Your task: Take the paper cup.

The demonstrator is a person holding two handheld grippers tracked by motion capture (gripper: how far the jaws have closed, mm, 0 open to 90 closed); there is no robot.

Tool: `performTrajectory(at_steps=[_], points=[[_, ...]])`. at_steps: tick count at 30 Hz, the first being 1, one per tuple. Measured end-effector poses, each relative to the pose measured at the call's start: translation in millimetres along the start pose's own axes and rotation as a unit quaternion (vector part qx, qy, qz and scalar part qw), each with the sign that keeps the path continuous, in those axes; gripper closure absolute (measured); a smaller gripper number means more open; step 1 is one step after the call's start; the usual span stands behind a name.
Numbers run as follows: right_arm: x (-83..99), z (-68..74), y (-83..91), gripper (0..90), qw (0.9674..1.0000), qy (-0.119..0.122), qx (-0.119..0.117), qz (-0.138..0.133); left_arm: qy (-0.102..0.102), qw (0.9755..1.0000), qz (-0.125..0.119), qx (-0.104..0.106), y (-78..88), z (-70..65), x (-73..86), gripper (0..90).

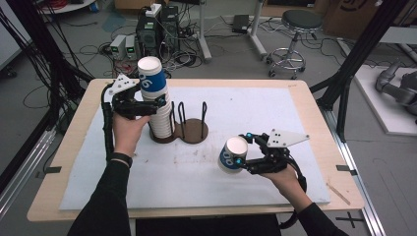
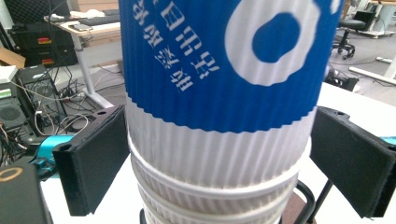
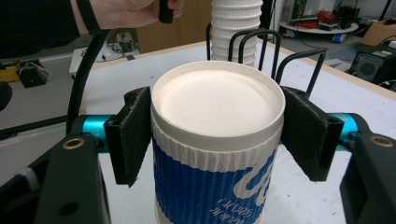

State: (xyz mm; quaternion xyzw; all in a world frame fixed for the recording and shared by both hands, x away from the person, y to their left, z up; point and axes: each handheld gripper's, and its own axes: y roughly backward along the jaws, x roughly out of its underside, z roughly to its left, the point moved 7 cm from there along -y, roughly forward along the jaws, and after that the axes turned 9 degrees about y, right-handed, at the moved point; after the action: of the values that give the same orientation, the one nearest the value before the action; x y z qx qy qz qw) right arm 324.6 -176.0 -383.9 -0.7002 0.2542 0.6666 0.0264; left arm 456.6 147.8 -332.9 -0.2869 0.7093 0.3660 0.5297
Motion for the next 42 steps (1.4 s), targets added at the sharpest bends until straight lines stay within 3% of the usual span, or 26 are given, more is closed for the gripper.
performTrajectory(at_steps=[7, 9, 14, 22, 24, 34, 42], points=[[-0.8, -1.3, 3.1, 30.0, 1.0, -0.005, 0.001, -0.004, 0.004, 1.0, 0.003, -0.005, 11.1, -0.5, -0.2, 6.8], [-1.8, -2.8, 4.7, 30.0, 1.0, -0.004, 0.003, -0.008, 0.015, 0.9999, -0.005, 0.003, 16.9, -1.3, 1.3, 6.8], [-1.5, -5.7, 8.3, 30.0, 0.9999, -0.007, 0.007, -0.009, 0.018, 0.9998, -0.009, -0.007, 33.8, 0.6, 9.7, 6.8], [-1.0, -8.9, 8.4, 30.0, 0.9999, -0.006, 0.013, -0.009, 0.023, 0.9994, -0.024, 0.009, 55.6, -6.1, 20.8, 6.8], [-0.6, -8.3, 8.2, 30.0, 0.9999, -0.006, 0.012, -0.006, 0.023, 0.9992, -0.026, 0.019, 58.6, -11.6, 25.6, 6.8], [1.4, -8.4, 7.5, 30.0, 0.9999, -0.005, 0.012, -0.001, -0.02, 0.9988, -0.013, 0.042, 60.4, -50.2, 49.9, 6.8], [3.6, -9.3, 7.2, 30.0, 0.9999, -0.003, 0.011, 0.004, -0.022, 0.9972, -0.007, 0.071, 60.0, -75.7, 65.0, 6.8]])
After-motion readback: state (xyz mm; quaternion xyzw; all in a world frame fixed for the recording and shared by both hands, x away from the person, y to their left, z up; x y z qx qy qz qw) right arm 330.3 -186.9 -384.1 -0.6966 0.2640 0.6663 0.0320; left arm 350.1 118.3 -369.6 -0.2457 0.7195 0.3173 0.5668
